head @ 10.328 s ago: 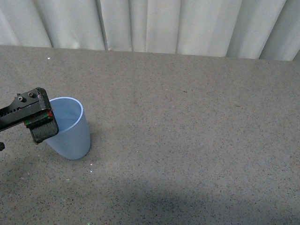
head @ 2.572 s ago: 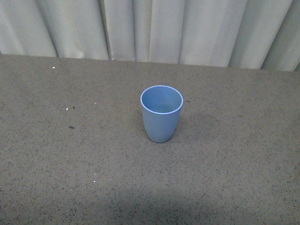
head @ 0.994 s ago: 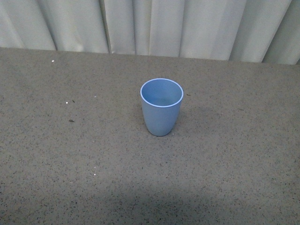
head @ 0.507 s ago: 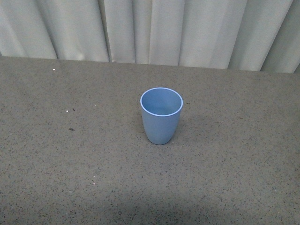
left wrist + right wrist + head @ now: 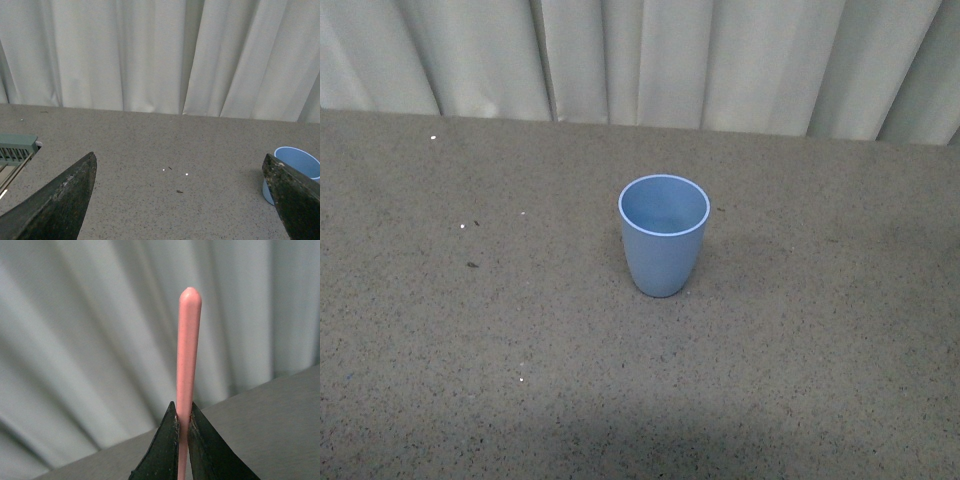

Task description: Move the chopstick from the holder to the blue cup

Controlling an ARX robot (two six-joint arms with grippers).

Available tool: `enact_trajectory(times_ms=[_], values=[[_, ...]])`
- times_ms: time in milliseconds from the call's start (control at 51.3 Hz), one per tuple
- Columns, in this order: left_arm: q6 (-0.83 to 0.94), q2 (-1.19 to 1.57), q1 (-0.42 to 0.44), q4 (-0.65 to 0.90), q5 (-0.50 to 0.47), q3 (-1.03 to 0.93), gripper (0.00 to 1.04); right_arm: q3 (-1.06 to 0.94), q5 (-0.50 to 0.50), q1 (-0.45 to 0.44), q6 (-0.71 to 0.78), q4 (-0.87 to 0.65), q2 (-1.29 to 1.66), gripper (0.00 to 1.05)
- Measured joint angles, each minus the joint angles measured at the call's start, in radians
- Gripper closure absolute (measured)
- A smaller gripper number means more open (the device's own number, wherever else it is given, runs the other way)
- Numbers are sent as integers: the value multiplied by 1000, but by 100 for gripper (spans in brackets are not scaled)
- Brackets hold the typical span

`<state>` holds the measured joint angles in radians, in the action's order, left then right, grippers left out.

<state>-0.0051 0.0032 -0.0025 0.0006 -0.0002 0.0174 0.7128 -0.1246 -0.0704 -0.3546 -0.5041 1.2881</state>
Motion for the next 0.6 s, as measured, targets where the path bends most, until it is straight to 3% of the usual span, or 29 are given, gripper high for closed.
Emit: enact_trajectory(times_ms=[253, 604], values=[[0, 0, 0, 0, 0, 0, 7, 72, -43, 294, -119, -196, 319, 103], [0, 0, 0, 0, 0, 0, 7, 169, -95, 403, -253, -263, 465, 103]])
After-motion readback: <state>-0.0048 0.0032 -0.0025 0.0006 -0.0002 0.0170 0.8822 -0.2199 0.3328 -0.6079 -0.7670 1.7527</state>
